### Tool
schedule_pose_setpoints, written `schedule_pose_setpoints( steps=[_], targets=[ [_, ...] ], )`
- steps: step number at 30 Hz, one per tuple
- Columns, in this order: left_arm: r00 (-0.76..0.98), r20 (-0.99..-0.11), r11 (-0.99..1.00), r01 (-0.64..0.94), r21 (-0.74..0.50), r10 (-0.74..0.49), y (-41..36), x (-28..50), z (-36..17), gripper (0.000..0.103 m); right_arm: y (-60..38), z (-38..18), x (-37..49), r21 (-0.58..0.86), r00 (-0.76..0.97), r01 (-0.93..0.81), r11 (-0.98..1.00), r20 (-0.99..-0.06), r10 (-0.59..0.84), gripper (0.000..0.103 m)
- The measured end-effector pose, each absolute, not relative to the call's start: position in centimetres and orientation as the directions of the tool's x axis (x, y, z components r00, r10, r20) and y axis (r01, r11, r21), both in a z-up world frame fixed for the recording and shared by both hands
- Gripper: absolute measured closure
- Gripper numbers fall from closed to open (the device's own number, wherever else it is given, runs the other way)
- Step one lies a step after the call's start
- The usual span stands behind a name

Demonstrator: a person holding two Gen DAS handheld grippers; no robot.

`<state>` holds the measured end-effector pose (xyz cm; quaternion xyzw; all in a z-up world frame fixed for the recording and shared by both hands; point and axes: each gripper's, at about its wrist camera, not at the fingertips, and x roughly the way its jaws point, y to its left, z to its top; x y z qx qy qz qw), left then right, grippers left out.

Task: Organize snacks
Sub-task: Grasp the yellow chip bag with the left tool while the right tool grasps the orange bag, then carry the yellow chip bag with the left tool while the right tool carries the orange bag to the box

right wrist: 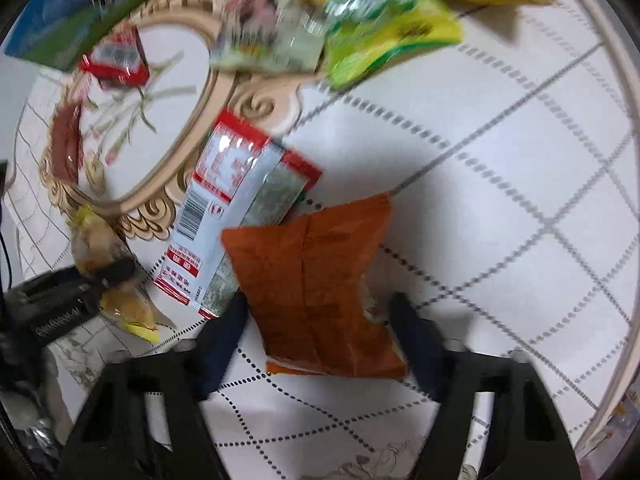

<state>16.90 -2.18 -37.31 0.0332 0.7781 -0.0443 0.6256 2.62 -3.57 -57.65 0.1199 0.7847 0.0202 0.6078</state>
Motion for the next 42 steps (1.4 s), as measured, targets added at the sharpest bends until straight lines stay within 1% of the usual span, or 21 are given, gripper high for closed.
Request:
schedule_pose_setpoints(
  steps=[1, 2, 6, 8, 15, 19, 24, 28, 29, 31, 33, 36, 38, 42],
  targets=[
    [-0.221, -0.975, 0.995, 0.097, -0.035, -0.012, -2.1, 16.9, -37.5, 0.05, -3.3, -57.8, 2.6, 0.169, -0.233, 0.154, 0.974, -0.951, 0.202, 0.042],
    [-0.229, -0.973, 0.995, 0.089, -0.043, -0.022, -2.2, 16.6, -37.8, 0.05, -3.1, -57.7, 2.7, 0.158, -0.223, 0.136, 0.978, -0.957, 0.186, 0.044],
    [-0.232, -0.972, 0.995, 0.08, -0.051, -0.031, -1.5, 15.2, -38.7, 0.046, -3.2, -57.3, 3.0, 0.143, -0.203, 0.139, 0.98, -0.964, 0.169, 0.044],
    [-0.229, -0.973, 0.996, 0.08, -0.049, -0.03, -1.1, 14.7, -38.8, 0.046, -3.4, -57.4, 3.1, 0.159, -0.208, 0.156, 0.975, -0.96, 0.19, 0.044],
    [-0.206, -0.978, 0.996, 0.083, -0.034, -0.017, -1.1, 15.0, -38.9, 0.046, -2.2, -58.1, 3.0, 0.148, -0.22, 0.15, 0.978, -0.959, 0.179, 0.042],
    [-0.196, -0.981, 0.996, 0.088, -0.024, -0.006, -0.6, 16.6, -38.7, 0.049, -1.4, -58.8, 3.0, 0.146, -0.227, 0.139, 0.98, -0.958, 0.175, 0.042],
    [-0.196, -0.981, 0.996, 0.092, -0.019, 0.0, -1.3, 16.6, -38.1, 0.053, -0.2, -59.2, 2.9, 0.136, -0.232, 0.114, 0.984, -0.96, 0.159, 0.042],
    [-0.185, -0.983, 0.994, 0.108, -0.009, 0.011, -1.7, 16.8, -37.5, 0.057, 0.3, -59.5, 2.4, 0.13, -0.219, 0.084, 0.988, -0.965, 0.146, 0.047],
    [-0.177, -0.984, 0.993, 0.114, -0.008, 0.012, -2.0, 16.8, -37.2, 0.058, 0.6, -59.4, 2.3, 0.137, -0.214, 0.082, 0.987, -0.965, 0.151, 0.05],
    [-0.162, -0.987, 0.992, 0.13, -0.01, 0.011, -2.3, 16.9, -36.5, 0.059, 1.3, -58.7, 2.1, 0.149, -0.201, 0.085, 0.985, -0.966, 0.163, 0.052],
    [-0.163, -0.987, 0.989, 0.144, -0.038, -0.014, -2.9, 17.0, -35.4, 0.059, 1.2, -57.5, 2.5, 0.166, -0.191, 0.094, 0.982, -0.965, 0.181, 0.053],
    [-0.144, -0.988, 0.981, 0.179, -0.078, -0.052, -3.9, 17.6, -33.2, 0.059, 1.3, -55.3, 3.1, 0.232, -0.156, 0.116, 0.966, -0.956, 0.249, 0.053],
    [-0.117, -0.99, 0.976, 0.197, -0.096, -0.074, -4.6, 18.3, -31.3, 0.059, 1.4, -53.6, 3.9, 0.276, -0.127, 0.122, 0.953, -0.948, 0.291, 0.053],
    [-0.048, -0.986, 0.962, 0.219, -0.165, -0.158, -6.1, 20.7, -26.0, 0.059, 1.2, -49.2, 6.5, 0.353, -0.044, 0.124, 0.927, -0.932, 0.361, 0.053]
  ],
)
